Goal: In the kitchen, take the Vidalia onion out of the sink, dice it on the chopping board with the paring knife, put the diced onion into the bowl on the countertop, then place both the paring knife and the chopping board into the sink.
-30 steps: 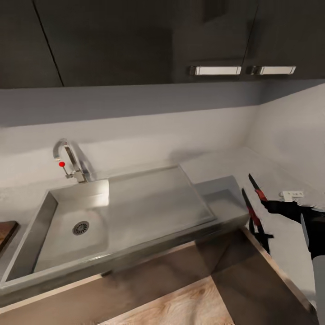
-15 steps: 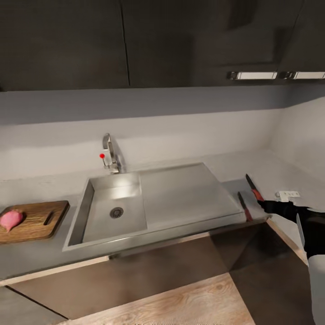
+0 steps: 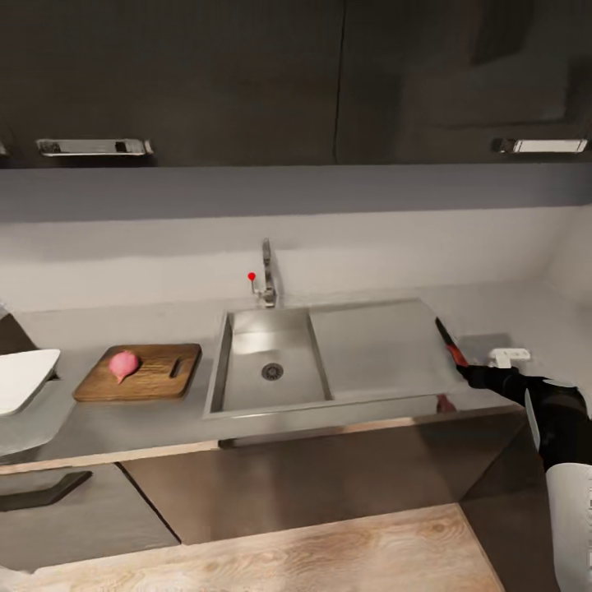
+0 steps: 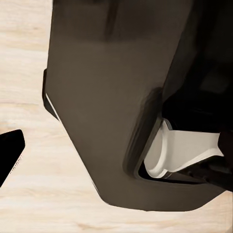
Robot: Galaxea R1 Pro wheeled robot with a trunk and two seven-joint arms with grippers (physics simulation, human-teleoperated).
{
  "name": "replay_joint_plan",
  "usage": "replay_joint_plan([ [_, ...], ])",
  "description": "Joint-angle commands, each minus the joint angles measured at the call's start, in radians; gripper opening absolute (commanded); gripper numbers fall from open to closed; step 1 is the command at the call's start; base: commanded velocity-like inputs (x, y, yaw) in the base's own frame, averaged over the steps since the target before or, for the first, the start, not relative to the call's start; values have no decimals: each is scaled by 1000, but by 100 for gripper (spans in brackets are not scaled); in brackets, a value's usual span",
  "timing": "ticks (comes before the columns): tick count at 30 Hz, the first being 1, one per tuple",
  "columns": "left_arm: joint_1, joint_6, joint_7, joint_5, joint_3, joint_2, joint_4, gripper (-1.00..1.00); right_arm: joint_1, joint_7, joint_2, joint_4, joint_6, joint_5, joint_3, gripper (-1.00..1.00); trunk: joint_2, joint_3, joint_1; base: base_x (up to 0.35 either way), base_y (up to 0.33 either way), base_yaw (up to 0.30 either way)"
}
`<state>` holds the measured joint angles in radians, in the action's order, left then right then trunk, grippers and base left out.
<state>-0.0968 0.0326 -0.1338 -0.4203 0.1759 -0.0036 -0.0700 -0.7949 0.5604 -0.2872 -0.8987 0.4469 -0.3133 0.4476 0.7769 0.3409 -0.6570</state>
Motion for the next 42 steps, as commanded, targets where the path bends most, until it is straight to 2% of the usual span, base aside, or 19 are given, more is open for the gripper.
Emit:
replay_joint_plan([
  [1,-2,15,-6,-11,8,2,-4,100,-1,9,7,-2,2,-19,3,-100,1,0,0,-112,271,219],
  [4,-1,94,-6,-12,8,18,-5,100,-1,9,30,-2,0,-68,4,-100,1,-4,0,-83,274,220],
  [9,-1,127,-6,-12,8,35,-5,100,-1,9,48,-2,0,-91,5,-100,1,-9,0,-17,284,220],
  [14,-1,133,-6,-12,8,54,-5,100,-1,9,51,-2,-1,-96,6,-100,1,-15,0,-2,295,220],
  [24,-1,132,-6,-11,10,57,-6,100,-1,10,50,-2,-13,-95,8,-100,1,-27,0,0,299,203],
  [42,-1,127,-9,-7,13,59,-8,100,-1,12,51,0,-14,-92,8,-100,1,-29,0,27,313,10],
])
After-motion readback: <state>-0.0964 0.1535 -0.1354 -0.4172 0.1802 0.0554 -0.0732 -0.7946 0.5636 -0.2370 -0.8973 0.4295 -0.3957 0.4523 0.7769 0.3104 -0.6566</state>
